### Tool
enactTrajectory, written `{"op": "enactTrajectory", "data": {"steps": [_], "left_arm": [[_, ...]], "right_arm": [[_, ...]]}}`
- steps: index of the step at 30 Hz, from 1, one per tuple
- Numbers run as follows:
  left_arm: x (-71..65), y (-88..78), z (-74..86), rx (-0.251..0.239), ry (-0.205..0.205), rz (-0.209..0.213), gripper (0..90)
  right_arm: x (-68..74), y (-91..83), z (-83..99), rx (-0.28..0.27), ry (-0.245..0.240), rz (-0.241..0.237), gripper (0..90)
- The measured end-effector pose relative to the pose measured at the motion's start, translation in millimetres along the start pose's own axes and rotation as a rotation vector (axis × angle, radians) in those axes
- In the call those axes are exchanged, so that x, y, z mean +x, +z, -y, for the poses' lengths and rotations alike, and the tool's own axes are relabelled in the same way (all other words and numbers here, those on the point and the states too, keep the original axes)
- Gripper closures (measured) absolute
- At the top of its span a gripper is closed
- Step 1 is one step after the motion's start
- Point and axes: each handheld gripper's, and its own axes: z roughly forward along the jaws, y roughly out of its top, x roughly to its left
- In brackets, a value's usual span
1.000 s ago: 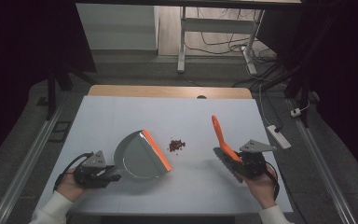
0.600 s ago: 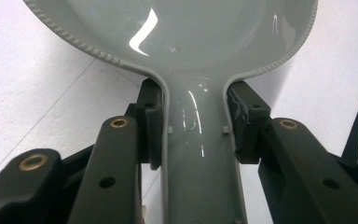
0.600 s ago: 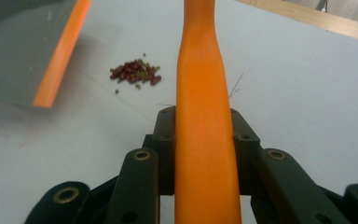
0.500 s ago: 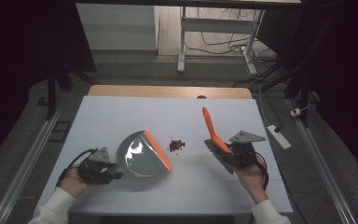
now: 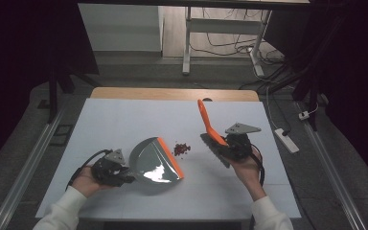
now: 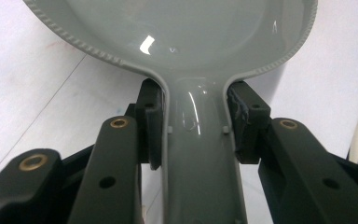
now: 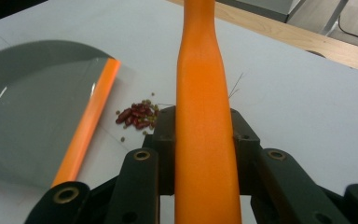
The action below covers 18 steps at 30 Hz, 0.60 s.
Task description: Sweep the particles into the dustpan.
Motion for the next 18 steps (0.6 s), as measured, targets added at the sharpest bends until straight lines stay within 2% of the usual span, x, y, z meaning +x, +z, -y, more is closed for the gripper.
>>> {"op": "enactTrajectory", "data": {"steps": [3, 7, 18], "left_arm": [[-0.3, 3.6, -2.2, 0.014, 0.005, 0.004, 61.3], [-1.5, 2.5, 0.5, 0.008, 0.004, 0.008, 61.3], [-0.6, 2.4, 1.8, 0.013, -0.004, 0.025, 61.3]], "right_arm": [[0.3, 11.9, -5.0, 0.007, -0.006, 0.0, 70.4], [0.1, 32.8, -9.5, 0.031, -0.011, -0.006, 70.4], [1.4, 64.4, -10.9, 0.069, -0.018, -0.017, 70.4]]}}
